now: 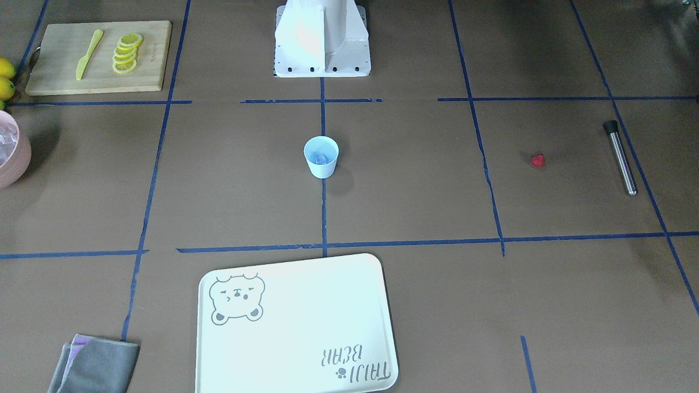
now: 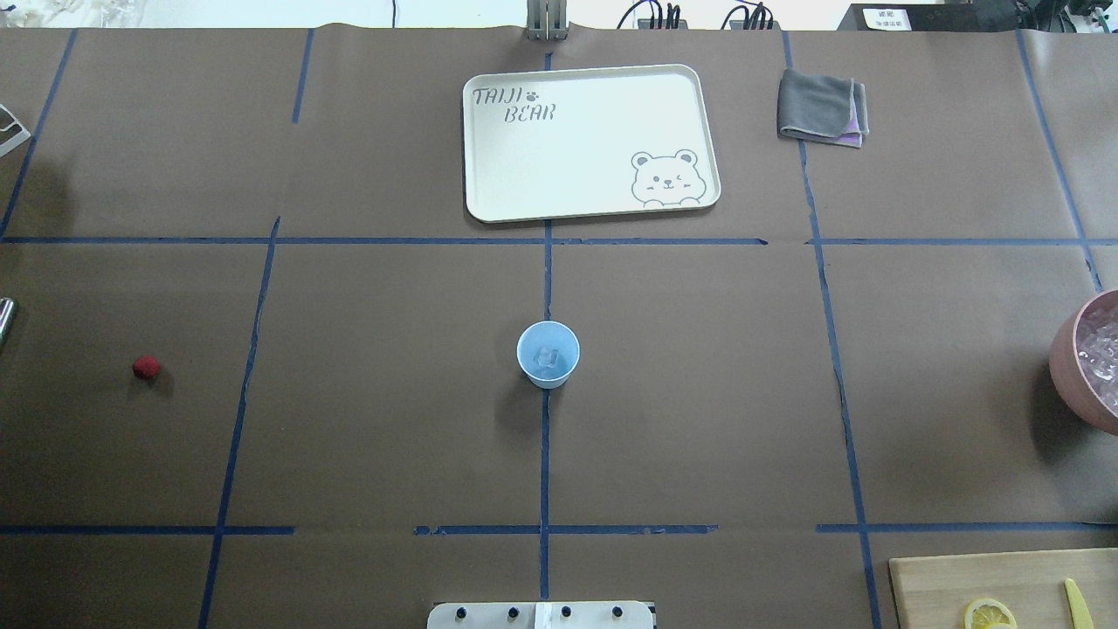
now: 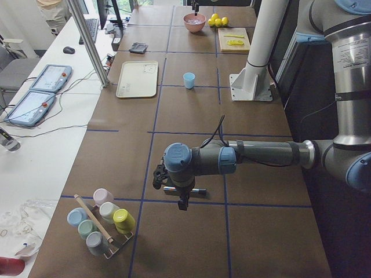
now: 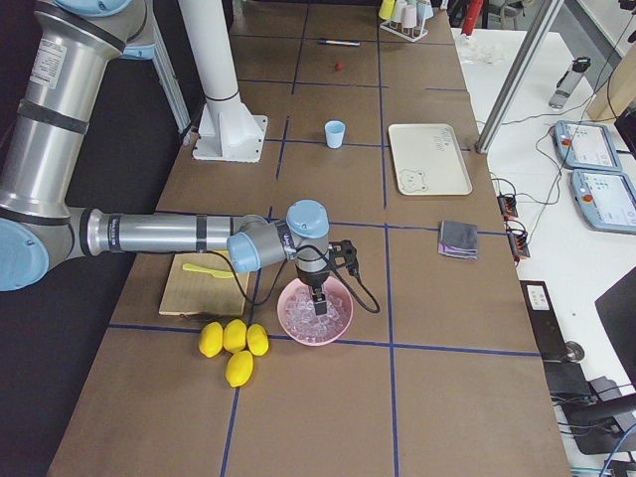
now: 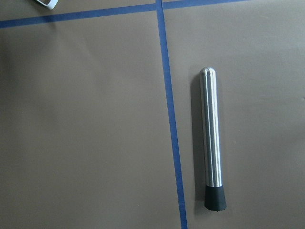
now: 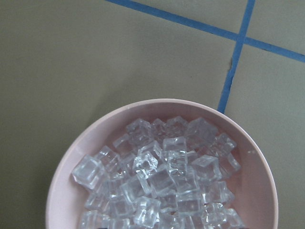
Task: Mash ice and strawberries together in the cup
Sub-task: 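Grasp a third ice cube from the pink bowl with the right gripper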
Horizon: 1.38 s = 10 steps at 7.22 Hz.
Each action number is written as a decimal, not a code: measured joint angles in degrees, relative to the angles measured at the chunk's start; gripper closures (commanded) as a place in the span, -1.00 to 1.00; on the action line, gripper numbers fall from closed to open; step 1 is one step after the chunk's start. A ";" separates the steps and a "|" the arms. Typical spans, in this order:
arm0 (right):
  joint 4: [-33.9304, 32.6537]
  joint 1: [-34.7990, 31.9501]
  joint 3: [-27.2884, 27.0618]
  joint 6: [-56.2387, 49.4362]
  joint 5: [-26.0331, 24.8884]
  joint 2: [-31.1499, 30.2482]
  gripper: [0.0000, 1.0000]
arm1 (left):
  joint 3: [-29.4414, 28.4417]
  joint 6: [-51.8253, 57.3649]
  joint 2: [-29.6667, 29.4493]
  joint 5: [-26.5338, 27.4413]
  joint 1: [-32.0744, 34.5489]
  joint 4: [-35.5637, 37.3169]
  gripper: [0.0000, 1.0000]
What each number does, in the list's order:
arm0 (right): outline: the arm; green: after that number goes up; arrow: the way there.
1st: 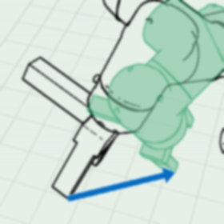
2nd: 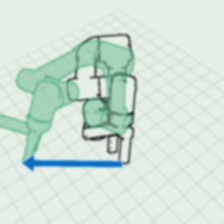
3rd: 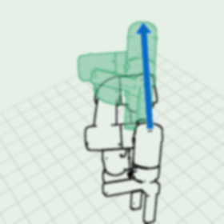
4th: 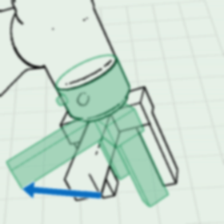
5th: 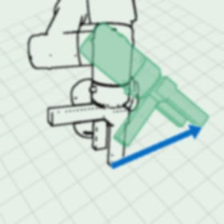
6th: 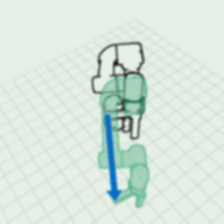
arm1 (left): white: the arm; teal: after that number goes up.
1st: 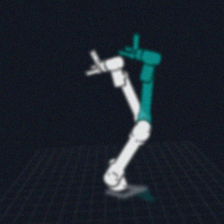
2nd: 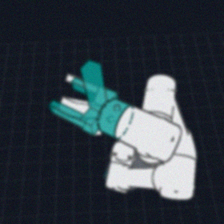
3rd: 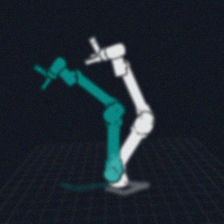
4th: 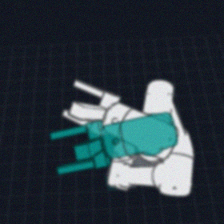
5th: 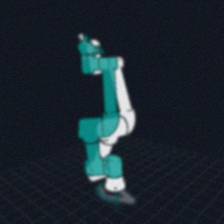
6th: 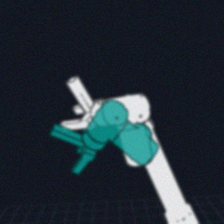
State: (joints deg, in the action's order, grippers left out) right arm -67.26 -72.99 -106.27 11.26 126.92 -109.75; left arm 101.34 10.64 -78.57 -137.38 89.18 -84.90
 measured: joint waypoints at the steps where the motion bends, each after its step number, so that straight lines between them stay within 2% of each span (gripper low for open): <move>1: 3.50 0.41 1.75 3.33 -0.18 -0.31 -0.71 | 0.00 0.01 0.00 0.00 -0.03 0.00 -1.00; 4: 9.59 3.88 3.43 11.36 -0.52 -0.34 -0.57 | -0.01 0.00 0.00 0.00 -0.05 0.00 -1.00; 8: 10.21 6.30 3.97 11.93 -0.90 -0.06 -0.42 | -0.05 0.00 0.00 0.00 -0.06 -0.04 -1.00; 10: 10.22 7.04 4.11 11.85 -1.07 -0.11 -0.26 | -0.05 -0.01 0.00 0.00 -0.06 -0.03 -1.00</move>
State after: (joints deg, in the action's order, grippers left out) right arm -57.04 -65.95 -102.16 23.10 125.85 -109.86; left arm 101.30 10.63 -78.58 -137.37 89.12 -84.93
